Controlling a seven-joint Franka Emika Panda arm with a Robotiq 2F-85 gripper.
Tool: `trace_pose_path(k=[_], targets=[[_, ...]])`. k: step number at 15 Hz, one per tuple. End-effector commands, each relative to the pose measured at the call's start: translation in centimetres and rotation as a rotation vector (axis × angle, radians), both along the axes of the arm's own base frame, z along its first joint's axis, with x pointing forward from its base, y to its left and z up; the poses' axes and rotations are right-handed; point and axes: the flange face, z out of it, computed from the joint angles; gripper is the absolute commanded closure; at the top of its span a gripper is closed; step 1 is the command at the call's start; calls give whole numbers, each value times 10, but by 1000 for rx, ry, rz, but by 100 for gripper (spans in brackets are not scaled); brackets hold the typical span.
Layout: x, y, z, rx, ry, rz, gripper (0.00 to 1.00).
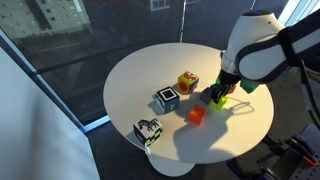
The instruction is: Pick up the lime green block and stack it on both the gray block and the blue block
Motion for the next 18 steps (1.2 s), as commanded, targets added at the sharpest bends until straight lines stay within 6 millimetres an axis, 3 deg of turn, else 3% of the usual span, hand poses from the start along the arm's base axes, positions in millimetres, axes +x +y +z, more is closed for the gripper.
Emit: trace_pose_path(k=[1,10,18], targets=[[-3,4,22,14,-5,-20,74],[3,5,51,28,-3,-66,74],[19,2,64,22,-36,-114,74]])
